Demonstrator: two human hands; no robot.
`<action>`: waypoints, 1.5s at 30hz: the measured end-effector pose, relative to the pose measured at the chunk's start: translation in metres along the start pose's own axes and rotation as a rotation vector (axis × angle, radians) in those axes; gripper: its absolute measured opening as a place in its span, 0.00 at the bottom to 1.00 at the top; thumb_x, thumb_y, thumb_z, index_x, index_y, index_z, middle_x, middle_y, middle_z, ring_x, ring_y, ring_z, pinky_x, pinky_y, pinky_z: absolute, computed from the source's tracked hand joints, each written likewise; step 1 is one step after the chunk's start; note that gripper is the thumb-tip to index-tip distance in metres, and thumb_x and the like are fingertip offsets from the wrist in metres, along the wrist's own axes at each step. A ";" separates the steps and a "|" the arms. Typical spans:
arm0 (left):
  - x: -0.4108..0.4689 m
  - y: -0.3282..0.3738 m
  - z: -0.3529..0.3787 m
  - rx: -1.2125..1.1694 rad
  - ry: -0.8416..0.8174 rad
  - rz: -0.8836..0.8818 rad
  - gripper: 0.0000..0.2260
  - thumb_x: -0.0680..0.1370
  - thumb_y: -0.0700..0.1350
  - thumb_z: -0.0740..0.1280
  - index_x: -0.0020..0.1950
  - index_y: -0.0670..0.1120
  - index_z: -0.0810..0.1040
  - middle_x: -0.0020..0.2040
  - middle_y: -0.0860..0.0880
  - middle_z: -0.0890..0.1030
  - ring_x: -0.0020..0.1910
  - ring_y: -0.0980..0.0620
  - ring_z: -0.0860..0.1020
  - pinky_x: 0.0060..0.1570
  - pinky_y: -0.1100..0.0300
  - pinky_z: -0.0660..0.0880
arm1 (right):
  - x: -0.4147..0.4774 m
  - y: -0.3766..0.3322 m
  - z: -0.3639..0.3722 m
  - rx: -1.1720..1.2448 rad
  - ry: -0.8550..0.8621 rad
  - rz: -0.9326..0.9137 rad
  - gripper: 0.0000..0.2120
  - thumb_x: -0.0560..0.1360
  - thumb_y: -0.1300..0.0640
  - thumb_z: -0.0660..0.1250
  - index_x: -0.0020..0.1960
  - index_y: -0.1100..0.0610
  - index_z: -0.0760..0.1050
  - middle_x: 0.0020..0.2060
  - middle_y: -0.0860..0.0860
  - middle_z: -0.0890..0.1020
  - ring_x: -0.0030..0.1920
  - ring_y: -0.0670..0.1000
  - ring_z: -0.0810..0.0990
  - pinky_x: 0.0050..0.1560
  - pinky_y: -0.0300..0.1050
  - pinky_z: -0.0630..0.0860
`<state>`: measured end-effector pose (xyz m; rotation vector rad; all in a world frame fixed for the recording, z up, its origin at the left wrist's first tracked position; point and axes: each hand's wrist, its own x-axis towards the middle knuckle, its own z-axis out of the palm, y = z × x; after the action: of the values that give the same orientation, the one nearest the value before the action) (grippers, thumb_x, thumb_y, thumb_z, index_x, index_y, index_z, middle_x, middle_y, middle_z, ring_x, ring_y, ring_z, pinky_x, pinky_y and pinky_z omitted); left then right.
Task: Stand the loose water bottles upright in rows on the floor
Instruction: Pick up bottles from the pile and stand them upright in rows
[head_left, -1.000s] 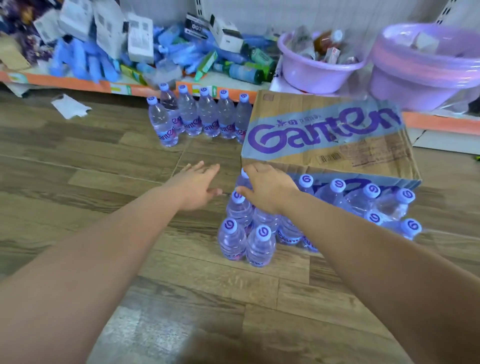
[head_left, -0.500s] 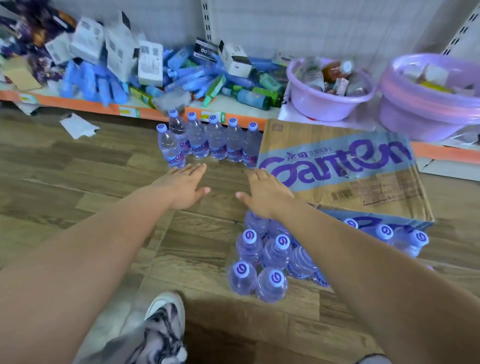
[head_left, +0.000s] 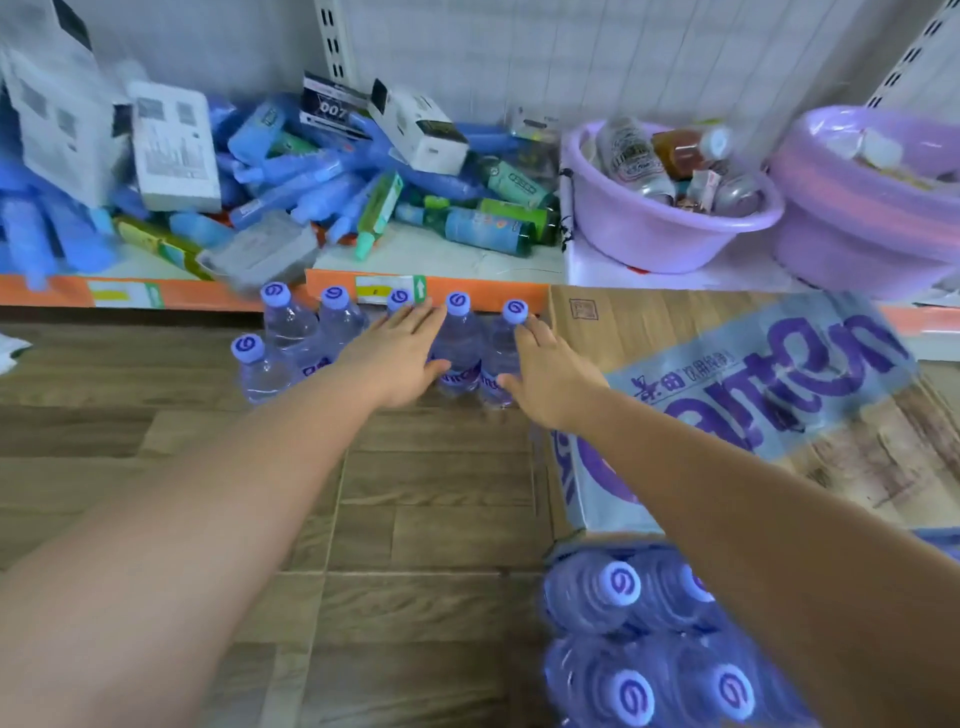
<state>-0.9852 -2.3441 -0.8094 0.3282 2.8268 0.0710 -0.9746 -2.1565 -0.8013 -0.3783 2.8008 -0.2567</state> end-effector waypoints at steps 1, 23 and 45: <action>0.014 -0.003 0.002 0.005 0.013 0.027 0.31 0.81 0.53 0.54 0.78 0.46 0.41 0.78 0.49 0.41 0.78 0.49 0.44 0.77 0.53 0.47 | 0.010 0.000 0.001 -0.011 0.007 0.010 0.30 0.81 0.52 0.56 0.77 0.62 0.48 0.77 0.55 0.47 0.77 0.55 0.52 0.72 0.48 0.59; 0.054 0.007 0.023 0.139 0.208 0.079 0.15 0.74 0.30 0.61 0.60 0.37 0.69 0.60 0.39 0.72 0.61 0.39 0.72 0.54 0.49 0.72 | 0.055 -0.011 0.022 0.006 0.145 0.102 0.14 0.75 0.69 0.60 0.60 0.60 0.67 0.63 0.60 0.63 0.48 0.64 0.78 0.40 0.48 0.70; -0.188 0.146 -0.078 0.127 0.298 -0.289 0.15 0.77 0.37 0.61 0.64 0.37 0.68 0.62 0.38 0.70 0.57 0.36 0.75 0.51 0.44 0.74 | -0.160 -0.008 -0.085 0.177 0.284 -0.375 0.15 0.73 0.65 0.60 0.58 0.57 0.74 0.56 0.61 0.71 0.47 0.62 0.77 0.48 0.49 0.76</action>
<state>-0.8015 -2.2463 -0.6696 -0.0749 3.1487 -0.1323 -0.8529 -2.1071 -0.6765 -0.8865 2.9255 -0.6848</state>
